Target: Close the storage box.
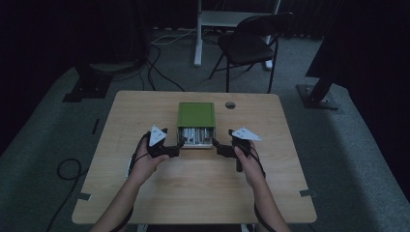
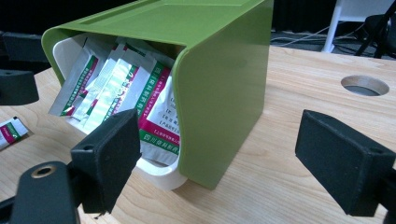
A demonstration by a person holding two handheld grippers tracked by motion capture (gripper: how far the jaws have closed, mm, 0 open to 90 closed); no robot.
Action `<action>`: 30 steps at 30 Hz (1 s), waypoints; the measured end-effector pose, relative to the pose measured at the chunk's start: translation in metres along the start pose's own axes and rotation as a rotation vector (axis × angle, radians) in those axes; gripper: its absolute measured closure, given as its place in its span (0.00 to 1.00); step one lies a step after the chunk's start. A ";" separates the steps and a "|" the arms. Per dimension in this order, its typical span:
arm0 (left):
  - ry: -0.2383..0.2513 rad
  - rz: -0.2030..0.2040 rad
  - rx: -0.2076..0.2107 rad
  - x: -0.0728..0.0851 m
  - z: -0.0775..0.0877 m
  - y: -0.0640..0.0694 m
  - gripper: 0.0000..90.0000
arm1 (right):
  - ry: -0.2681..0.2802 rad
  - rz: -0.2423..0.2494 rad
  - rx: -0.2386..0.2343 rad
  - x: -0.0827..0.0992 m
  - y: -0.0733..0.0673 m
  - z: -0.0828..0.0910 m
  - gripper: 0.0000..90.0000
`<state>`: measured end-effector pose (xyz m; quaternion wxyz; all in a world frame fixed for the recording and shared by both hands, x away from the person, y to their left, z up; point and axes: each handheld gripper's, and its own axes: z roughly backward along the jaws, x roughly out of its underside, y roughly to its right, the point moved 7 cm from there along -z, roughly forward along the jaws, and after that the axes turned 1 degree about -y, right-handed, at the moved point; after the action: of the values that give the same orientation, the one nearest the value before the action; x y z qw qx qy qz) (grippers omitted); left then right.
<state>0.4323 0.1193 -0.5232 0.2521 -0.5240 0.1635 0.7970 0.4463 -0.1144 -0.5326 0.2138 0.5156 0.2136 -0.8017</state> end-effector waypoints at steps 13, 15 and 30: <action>-0.013 0.022 0.009 0.018 0.012 0.010 0.17 | -0.042 0.013 0.023 0.020 0.008 0.019 0.15; -0.020 0.022 0.012 0.022 0.013 0.013 0.18 | -0.046 0.008 0.022 0.024 0.009 0.022 0.15; -0.045 0.019 0.041 0.039 0.027 0.027 0.17 | -0.093 0.019 0.058 0.049 0.021 0.050 0.15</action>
<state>0.3839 0.1201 -0.5482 0.2587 -0.4990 0.1790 0.8075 0.4031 -0.1659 -0.5615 0.2160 0.4859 0.1752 -0.8286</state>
